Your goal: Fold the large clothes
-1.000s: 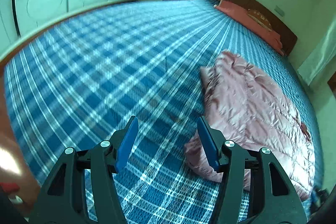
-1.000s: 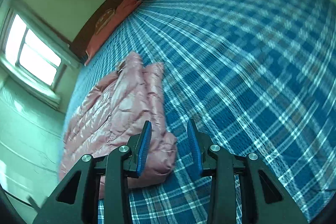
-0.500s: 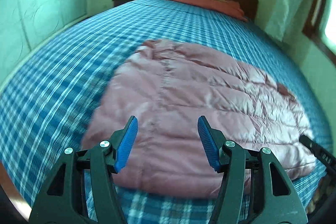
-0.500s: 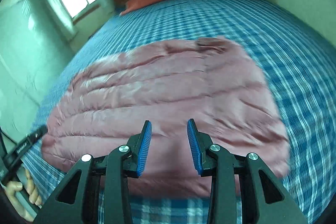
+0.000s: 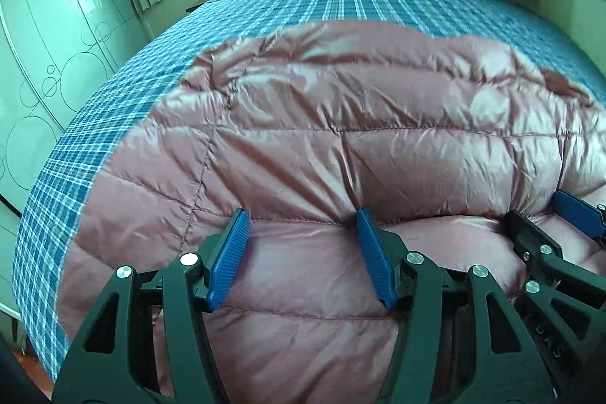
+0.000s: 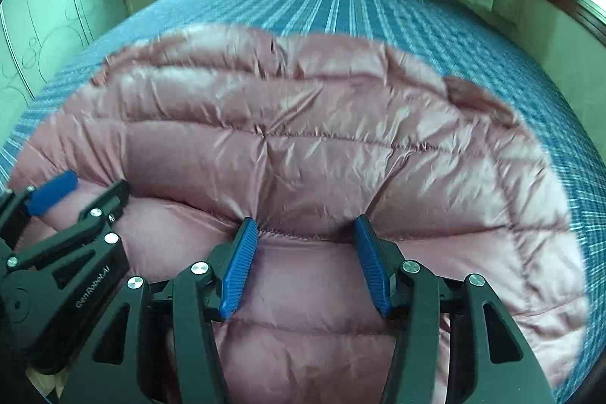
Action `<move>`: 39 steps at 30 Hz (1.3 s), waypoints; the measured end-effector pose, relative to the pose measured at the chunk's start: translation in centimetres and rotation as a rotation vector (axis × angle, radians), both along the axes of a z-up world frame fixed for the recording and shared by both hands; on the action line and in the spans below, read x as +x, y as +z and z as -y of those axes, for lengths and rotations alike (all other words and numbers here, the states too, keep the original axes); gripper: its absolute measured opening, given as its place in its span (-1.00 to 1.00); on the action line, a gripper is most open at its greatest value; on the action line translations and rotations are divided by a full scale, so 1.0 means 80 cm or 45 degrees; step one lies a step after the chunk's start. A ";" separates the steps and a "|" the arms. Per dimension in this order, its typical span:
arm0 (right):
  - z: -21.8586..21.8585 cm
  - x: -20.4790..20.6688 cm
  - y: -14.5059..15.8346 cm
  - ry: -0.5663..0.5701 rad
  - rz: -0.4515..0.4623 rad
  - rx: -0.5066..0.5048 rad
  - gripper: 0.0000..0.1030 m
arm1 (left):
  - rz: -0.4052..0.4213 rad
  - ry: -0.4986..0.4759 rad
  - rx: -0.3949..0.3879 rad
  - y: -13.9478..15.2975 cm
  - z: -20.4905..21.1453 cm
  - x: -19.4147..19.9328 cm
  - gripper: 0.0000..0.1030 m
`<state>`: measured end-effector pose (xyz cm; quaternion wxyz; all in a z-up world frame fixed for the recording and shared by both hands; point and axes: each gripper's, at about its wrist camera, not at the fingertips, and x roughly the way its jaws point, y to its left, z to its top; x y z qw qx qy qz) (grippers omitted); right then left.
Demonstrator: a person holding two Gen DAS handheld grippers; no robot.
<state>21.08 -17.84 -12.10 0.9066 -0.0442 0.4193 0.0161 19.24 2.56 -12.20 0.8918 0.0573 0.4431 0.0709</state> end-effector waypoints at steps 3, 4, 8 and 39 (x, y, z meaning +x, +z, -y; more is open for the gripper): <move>0.002 0.001 0.006 0.001 -0.014 0.022 0.04 | -0.016 -0.010 0.004 0.001 -0.001 0.001 0.06; 0.006 -0.001 0.014 0.001 -0.014 0.044 0.04 | -0.022 -0.023 -0.002 0.008 0.000 -0.001 -0.06; 0.020 0.006 0.049 -0.033 0.070 0.107 0.04 | 0.071 -0.028 -0.019 0.049 -0.001 0.000 -0.07; 0.001 0.038 0.000 -0.038 0.064 0.010 0.07 | 0.030 0.017 0.010 -0.002 0.003 0.049 0.06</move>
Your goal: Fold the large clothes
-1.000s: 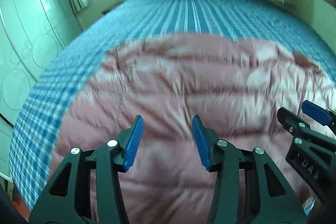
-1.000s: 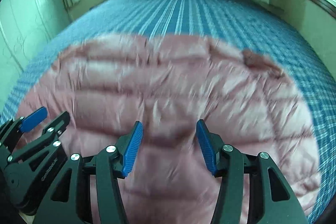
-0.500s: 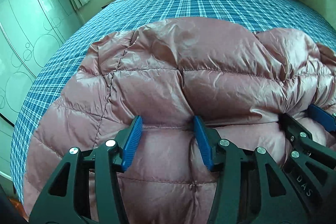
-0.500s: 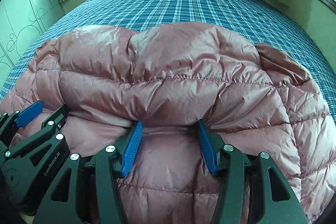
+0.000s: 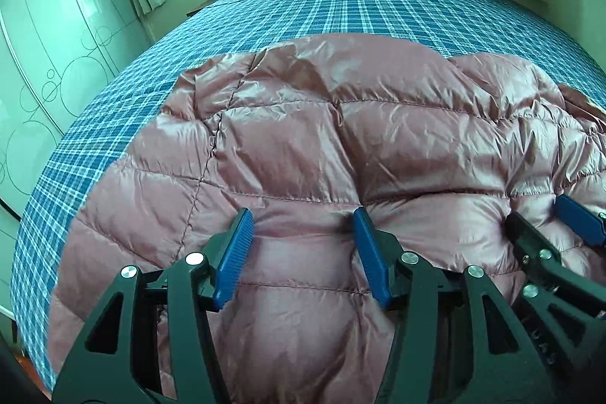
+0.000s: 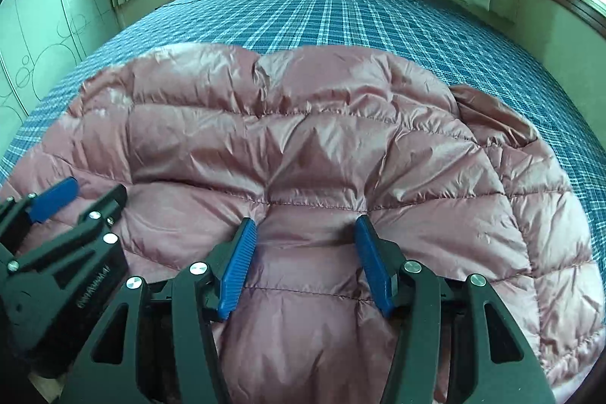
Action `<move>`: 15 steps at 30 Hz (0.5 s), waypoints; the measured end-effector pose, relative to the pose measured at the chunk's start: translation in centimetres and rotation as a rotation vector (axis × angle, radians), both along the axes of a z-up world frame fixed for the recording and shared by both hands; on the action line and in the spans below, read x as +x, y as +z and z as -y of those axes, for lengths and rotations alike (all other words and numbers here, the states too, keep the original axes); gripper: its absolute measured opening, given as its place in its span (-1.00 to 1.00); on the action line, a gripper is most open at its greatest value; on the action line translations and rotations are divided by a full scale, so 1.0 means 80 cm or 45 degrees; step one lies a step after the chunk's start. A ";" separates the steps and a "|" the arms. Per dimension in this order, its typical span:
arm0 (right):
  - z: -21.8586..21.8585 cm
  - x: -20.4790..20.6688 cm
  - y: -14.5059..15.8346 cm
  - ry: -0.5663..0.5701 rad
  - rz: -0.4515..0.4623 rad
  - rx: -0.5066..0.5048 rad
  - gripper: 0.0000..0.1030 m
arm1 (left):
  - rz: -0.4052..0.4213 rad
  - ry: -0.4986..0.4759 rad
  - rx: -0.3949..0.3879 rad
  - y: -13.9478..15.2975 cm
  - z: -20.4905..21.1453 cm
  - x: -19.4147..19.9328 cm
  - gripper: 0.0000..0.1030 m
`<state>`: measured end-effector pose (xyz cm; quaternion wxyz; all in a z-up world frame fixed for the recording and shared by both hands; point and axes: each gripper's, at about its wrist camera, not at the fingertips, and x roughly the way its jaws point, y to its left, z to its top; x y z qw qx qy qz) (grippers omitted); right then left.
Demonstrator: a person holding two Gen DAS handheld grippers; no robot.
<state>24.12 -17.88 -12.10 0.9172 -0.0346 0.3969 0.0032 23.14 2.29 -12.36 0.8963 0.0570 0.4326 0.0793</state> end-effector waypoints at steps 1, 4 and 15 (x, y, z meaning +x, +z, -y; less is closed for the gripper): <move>-0.002 -0.001 -0.001 -0.001 0.004 -0.008 0.07 | 0.002 0.001 0.003 -0.002 0.000 0.000 0.06; -0.002 -0.002 -0.004 -0.004 0.012 -0.005 0.08 | 0.007 0.001 0.014 -0.005 0.001 0.000 0.06; -0.004 -0.005 -0.007 -0.009 0.031 -0.014 0.09 | 0.018 -0.016 -0.077 0.015 -0.019 -0.025 0.07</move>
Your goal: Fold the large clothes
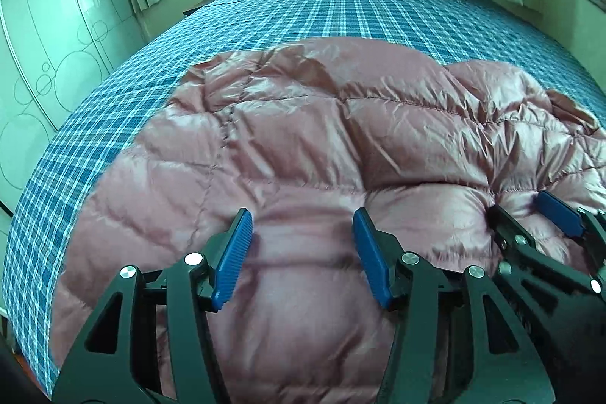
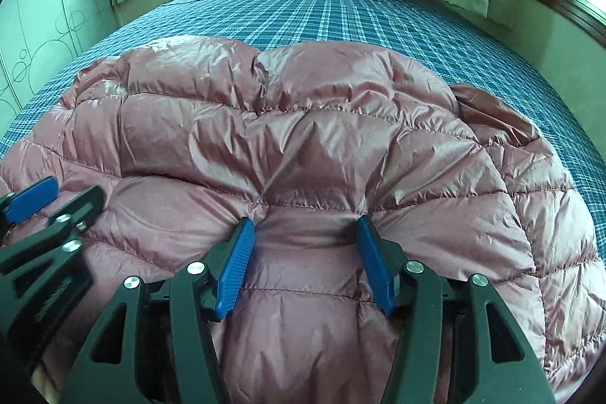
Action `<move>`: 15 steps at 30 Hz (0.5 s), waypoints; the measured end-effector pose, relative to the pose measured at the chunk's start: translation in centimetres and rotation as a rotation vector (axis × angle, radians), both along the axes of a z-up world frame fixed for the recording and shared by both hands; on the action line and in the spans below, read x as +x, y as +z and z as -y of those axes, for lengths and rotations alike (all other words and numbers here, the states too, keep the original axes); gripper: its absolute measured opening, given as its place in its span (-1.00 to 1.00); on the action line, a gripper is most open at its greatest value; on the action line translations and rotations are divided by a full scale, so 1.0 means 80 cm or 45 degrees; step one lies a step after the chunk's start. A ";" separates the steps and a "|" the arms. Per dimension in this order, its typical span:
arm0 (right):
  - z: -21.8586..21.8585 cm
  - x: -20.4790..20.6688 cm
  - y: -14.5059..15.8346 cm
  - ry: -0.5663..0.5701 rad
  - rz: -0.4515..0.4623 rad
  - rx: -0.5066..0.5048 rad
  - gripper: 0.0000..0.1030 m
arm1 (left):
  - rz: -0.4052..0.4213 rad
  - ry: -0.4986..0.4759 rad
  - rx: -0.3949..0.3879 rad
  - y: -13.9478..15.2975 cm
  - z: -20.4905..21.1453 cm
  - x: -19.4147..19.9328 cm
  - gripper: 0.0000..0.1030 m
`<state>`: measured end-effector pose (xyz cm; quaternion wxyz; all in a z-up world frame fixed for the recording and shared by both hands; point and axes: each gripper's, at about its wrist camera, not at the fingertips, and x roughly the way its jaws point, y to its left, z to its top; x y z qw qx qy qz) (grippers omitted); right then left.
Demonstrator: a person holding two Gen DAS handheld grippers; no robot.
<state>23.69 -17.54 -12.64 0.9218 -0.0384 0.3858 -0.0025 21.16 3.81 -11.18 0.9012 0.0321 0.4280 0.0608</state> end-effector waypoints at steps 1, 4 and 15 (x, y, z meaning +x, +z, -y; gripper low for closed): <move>0.000 0.000 0.000 0.000 0.002 -0.001 0.09 | 0.003 0.003 -0.015 0.004 -0.006 -0.006 0.12; -0.001 -0.002 0.001 -0.001 0.005 -0.001 0.09 | 0.009 0.025 -0.049 0.012 -0.026 -0.021 0.20; -0.002 -0.004 0.002 -0.002 0.013 0.002 0.09 | 0.020 0.242 -0.499 0.024 -0.175 -0.073 0.33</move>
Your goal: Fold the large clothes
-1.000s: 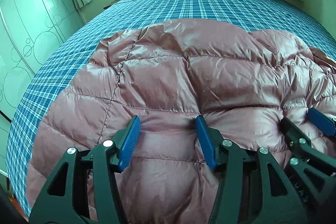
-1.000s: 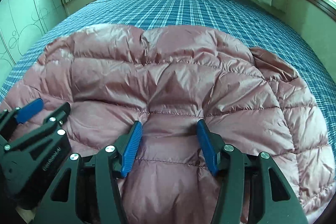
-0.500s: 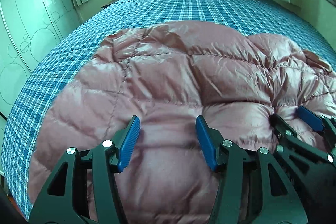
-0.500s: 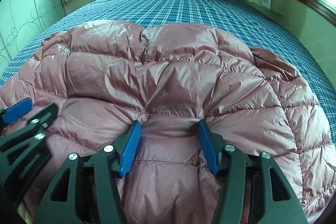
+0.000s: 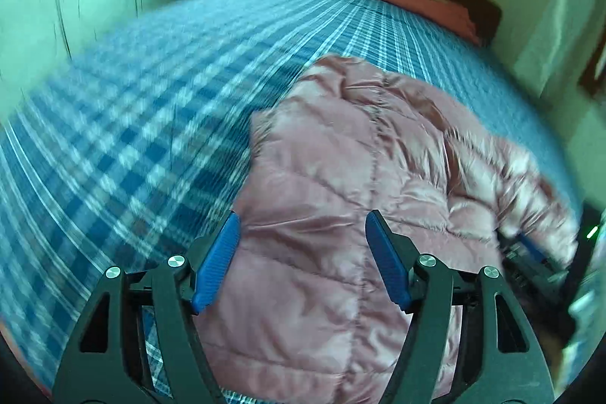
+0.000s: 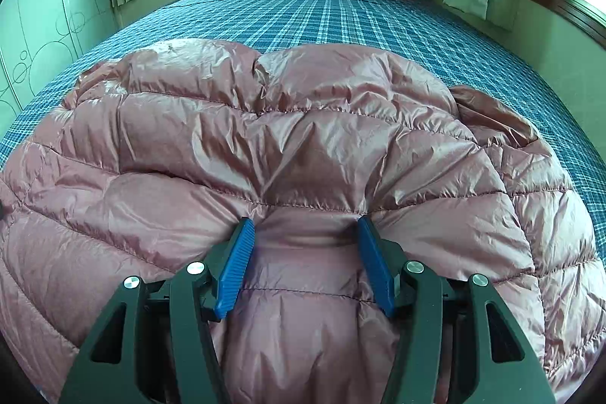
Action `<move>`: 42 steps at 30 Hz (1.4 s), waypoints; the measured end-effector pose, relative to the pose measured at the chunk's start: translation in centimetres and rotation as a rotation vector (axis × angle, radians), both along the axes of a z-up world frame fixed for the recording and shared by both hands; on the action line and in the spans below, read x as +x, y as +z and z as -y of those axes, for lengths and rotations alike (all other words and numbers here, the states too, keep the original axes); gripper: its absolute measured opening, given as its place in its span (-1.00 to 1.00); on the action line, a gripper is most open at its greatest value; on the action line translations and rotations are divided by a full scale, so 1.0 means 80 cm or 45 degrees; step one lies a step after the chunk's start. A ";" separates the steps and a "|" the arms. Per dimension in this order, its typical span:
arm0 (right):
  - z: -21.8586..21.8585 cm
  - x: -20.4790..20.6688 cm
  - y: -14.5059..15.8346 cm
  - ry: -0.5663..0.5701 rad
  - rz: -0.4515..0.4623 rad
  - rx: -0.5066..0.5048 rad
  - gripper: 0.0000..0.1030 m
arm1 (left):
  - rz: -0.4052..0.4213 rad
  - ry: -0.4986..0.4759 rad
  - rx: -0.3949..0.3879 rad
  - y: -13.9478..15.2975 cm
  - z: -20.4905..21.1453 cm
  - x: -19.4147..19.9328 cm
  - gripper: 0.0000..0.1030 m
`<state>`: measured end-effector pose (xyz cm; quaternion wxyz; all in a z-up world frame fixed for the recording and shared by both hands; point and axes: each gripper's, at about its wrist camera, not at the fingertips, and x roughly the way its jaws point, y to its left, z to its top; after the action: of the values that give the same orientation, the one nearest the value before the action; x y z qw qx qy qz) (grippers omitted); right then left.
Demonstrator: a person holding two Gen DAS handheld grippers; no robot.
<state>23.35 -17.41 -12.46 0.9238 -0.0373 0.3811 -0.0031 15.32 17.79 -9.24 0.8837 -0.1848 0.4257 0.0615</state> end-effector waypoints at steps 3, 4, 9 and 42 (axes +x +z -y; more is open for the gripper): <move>0.001 0.000 0.000 0.000 0.001 0.000 0.09 | -0.004 0.027 -0.168 -0.015 -0.032 0.001 0.33; 0.001 0.000 0.000 0.000 0.001 0.000 0.09 | 0.003 0.022 -0.228 -0.020 -0.039 0.003 0.33; 0.001 0.000 -0.001 0.000 0.001 -0.002 0.09 | -0.039 -0.036 -0.538 -0.053 -0.052 0.023 0.33; -0.009 0.001 0.002 -0.014 0.009 -0.022 0.10 | 0.099 -0.066 -0.547 -0.032 -0.021 0.032 -0.63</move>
<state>23.42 -16.73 -12.28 0.9247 -0.0431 0.3782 -0.0114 17.87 19.45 -11.80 0.8410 -0.3602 0.3992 -0.0605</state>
